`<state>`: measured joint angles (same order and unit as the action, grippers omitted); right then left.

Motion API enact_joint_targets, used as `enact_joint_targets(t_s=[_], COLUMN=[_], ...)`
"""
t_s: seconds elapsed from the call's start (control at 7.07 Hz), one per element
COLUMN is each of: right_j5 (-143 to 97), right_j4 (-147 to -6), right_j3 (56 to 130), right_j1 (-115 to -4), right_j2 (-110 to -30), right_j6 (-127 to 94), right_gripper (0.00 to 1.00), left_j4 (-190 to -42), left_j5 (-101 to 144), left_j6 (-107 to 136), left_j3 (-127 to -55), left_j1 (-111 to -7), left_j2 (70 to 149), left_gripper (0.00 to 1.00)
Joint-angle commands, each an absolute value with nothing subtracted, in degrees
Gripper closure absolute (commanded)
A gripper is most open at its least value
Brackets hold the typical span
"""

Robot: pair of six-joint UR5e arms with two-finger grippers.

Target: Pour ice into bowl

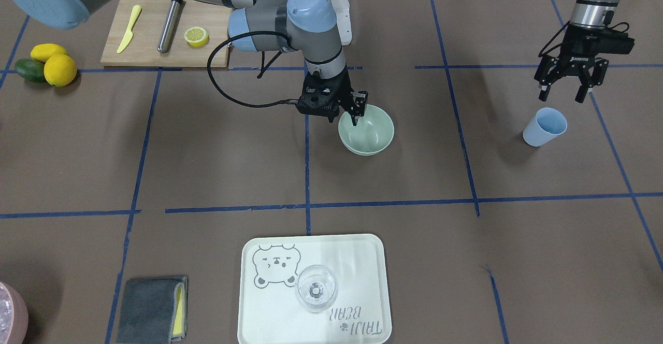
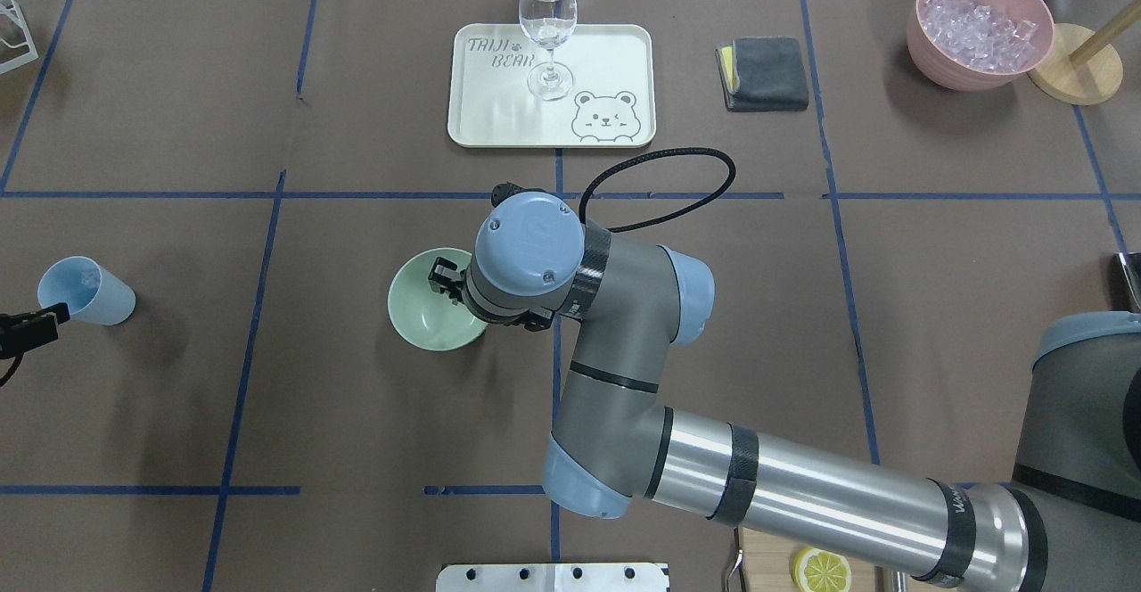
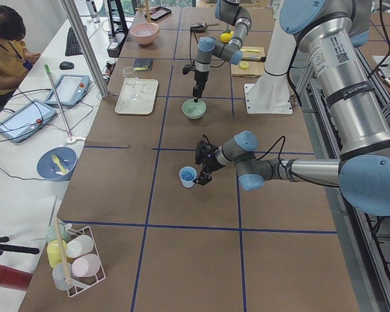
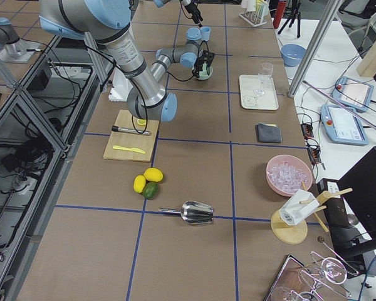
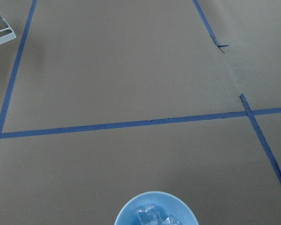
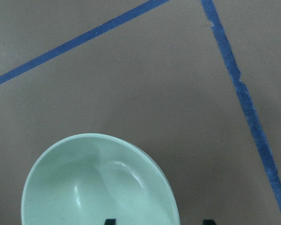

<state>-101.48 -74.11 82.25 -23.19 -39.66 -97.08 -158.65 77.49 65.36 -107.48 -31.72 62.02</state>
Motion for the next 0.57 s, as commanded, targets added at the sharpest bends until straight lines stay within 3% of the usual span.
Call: enact_joint_targets(t_s=[0.0,0.42], right_j5=[-101.8,-101.8], right_j4=[-74.4,-73.8], right_j3=[85.2,88.9], right_j1=[-26.0,-28.6], right_j2=[-40.5,-42.8], right_j6=[-97.0,-96.6], right_gripper=[0.00,0.00], left_j4=[-162.7,-162.7], left_j5=[65.6,47.5], left_j6=[69.3,73.2], left_j3=[-107.1,-102.2], left_j1=[-24.0,-13.9], left_j2=[60.2,60.5], left_gripper=[0.01,0.01])
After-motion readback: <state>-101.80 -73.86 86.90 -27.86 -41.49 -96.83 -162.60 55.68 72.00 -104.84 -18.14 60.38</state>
